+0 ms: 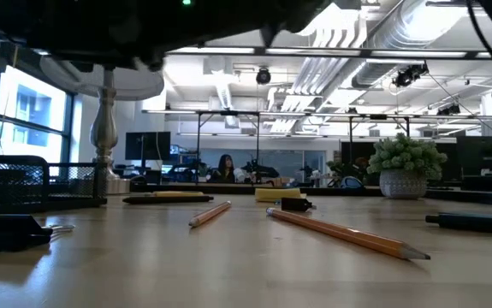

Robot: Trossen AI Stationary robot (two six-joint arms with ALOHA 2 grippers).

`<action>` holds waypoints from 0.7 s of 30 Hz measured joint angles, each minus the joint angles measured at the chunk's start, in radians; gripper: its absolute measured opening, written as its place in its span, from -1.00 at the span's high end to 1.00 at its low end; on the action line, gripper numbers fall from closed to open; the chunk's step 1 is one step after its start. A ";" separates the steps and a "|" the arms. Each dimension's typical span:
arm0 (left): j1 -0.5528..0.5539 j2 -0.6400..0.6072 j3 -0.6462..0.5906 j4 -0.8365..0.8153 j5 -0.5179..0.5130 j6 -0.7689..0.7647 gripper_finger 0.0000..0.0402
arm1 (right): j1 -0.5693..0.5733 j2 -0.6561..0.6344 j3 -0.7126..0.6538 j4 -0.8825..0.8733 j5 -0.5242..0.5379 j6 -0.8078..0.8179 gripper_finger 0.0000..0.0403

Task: Pick and place office supplies into organizer
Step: Put the top right black binder clip into the black desk organizer

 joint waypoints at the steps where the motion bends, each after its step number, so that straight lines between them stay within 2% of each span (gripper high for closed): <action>1: 0.000 -0.009 0.000 -0.006 0.000 -0.002 0.35 | 0.000 0.028 0.039 -0.005 -0.012 -0.001 0.27; 9: 0.000 -0.033 0.000 -0.048 0.000 -0.005 0.35 | -0.001 0.174 0.267 -0.062 -0.029 -0.001 0.25; 21: 0.000 -0.033 0.000 -0.042 0.004 -0.005 0.35 | 0.001 0.195 0.297 -0.049 -0.046 0.031 0.25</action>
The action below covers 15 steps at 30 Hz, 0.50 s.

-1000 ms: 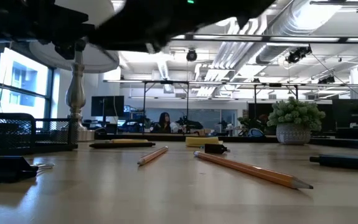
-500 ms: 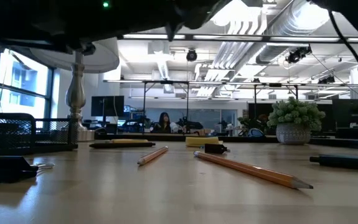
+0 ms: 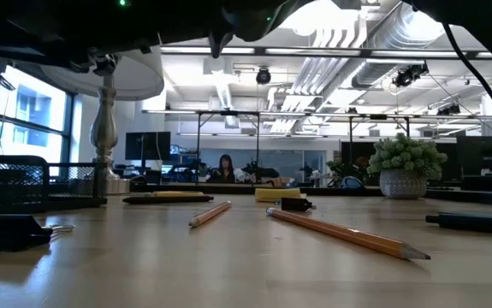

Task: Pick and place office supplies into organizer
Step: Put the top right black binder clip into the black desk organizer

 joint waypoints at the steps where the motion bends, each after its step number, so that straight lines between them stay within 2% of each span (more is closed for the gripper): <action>1: 0.000 0.000 0.000 0.001 0.000 0.000 0.35 | 0.000 0.006 0.000 0.016 -0.002 0.000 0.25; 6: 0.000 0.000 0.000 0.001 0.000 0.000 0.35 | 0.000 0.056 0.001 0.069 -0.042 -0.012 0.26; 15: 0.000 0.000 0.000 -0.003 0.000 0.000 0.35 | 0.000 0.073 0.000 0.077 -0.006 -0.097 0.22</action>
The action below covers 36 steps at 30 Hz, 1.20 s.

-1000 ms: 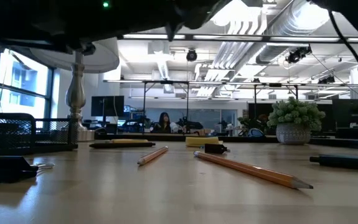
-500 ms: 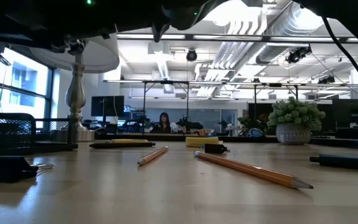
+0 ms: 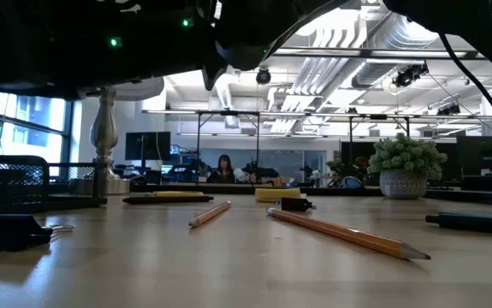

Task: Pick and place office supplies into organizer
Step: Put the top right black binder clip into the black desk organizer, then put the top black binder clip into the black desk organizer

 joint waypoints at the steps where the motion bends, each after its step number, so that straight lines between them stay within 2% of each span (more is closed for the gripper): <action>1: 0.000 0.000 0.000 0.000 0.000 0.000 0.35 | 0.000 0.000 0.000 0.005 0.004 -0.012 0.21; 12: 0.000 0.000 0.000 0.000 0.000 0.000 0.35 | 0.000 0.000 0.000 0.015 0.000 -0.017 0.24; 25: 0.000 0.000 0.000 0.000 0.000 0.000 0.35 | 0.000 0.000 0.000 0.014 -0.003 -0.017 -0.06; 28: 0.000 0.000 0.000 -0.001 0.000 -0.002 0.35 | 0.000 0.000 0.000 -0.006 0.026 -0.017 -0.09; 32: 0.000 0.000 0.000 -0.004 0.017 -0.005 0.35 | 0.004 -0.017 -0.001 -0.104 0.094 -0.044 -0.08; 36: 0.000 0.000 0.000 -0.011 0.027 -0.011 0.35 | 0.016 -0.093 -0.002 -0.322 0.191 -0.042 -0.08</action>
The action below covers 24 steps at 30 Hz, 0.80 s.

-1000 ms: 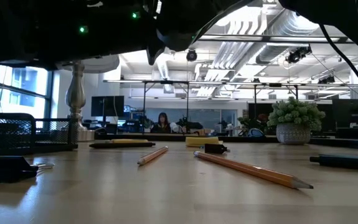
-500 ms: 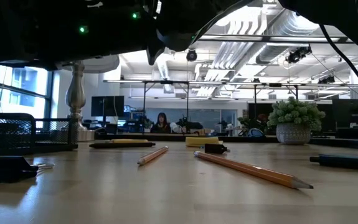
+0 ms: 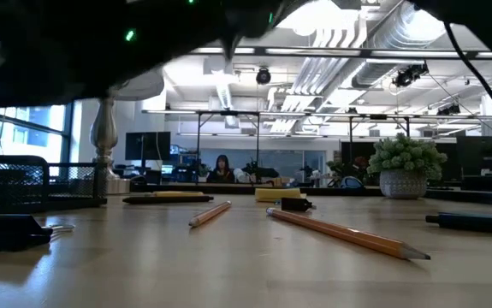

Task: Pick and place office supplies into organizer
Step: Put the top black binder clip into the black desk organizer

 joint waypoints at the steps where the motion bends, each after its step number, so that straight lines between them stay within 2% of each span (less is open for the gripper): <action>1: 0.000 0.000 0.000 0.000 0.000 0.000 0.35 | 0.003 -0.023 0.000 -0.061 0.021 0.004 -0.08; 8: 0.000 0.000 0.000 -0.019 -0.005 -0.026 0.35 | 0.002 -0.145 0.002 -0.514 0.103 0.192 -0.03; 13: 0.000 0.000 0.000 -0.045 -0.018 -0.057 0.35 | -0.015 -0.163 0.001 -0.805 0.189 0.354 0.02; 18: 0.000 0.000 0.000 -0.076 -0.052 -0.071 0.35 | -0.023 -0.163 0.001 -0.958 0.254 0.440 0.04; 24: 0.000 0.000 0.000 -0.096 -0.079 -0.070 0.35 | -0.040 -0.163 0.000 -1.046 0.262 0.498 0.04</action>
